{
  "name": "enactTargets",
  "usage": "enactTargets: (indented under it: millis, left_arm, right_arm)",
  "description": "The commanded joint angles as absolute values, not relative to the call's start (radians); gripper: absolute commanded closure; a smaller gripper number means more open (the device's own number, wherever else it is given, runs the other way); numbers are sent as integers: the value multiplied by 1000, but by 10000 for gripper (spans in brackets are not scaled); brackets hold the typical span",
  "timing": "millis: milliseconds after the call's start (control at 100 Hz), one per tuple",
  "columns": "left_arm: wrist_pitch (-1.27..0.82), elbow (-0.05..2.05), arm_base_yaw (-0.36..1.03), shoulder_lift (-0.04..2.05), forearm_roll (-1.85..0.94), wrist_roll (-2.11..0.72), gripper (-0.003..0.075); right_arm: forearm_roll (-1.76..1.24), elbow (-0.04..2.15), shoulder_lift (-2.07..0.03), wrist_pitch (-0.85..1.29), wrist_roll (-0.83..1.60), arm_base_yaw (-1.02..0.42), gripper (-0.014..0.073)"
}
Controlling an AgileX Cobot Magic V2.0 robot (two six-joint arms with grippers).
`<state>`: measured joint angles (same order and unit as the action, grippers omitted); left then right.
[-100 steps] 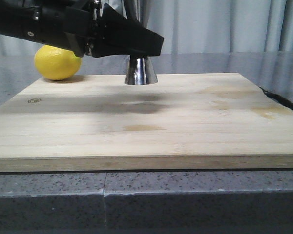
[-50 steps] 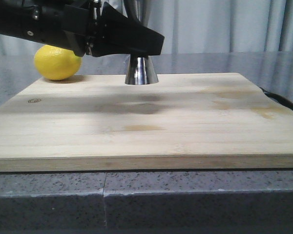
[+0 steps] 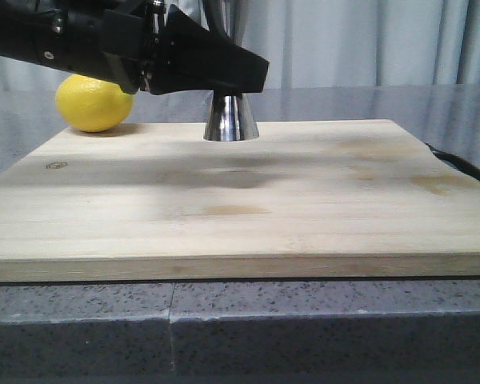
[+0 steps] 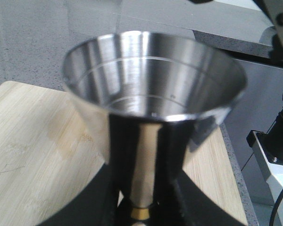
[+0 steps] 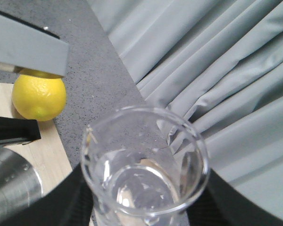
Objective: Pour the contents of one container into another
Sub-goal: 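Tilt the beaker with the right gripper, pouring liquid into the jigger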
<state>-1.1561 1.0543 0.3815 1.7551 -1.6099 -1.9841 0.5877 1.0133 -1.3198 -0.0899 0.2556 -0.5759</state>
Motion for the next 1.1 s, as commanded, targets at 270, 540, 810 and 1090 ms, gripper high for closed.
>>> enactTargets:
  millis: [270, 540, 810, 1090]
  left_arm:
    - [-1220, 1085, 389, 1714, -1670, -1977, 739]
    - [-1220, 1085, 389, 1714, -1670, -1977, 739]
    - [-1220, 1085, 389, 1714, -1670, -1977, 739]
    - [-1220, 1085, 389, 1714, -1670, -1977, 739]
  right_arm:
    - [726, 1052, -1295, -176, 259, -575, 485]
    - [801, 1052, -1295, -177, 259, -575, 485]
    - [881, 1052, -1295, -177, 259, -575, 485]
    - [924, 1052, -1295, -177, 259, -575, 485]
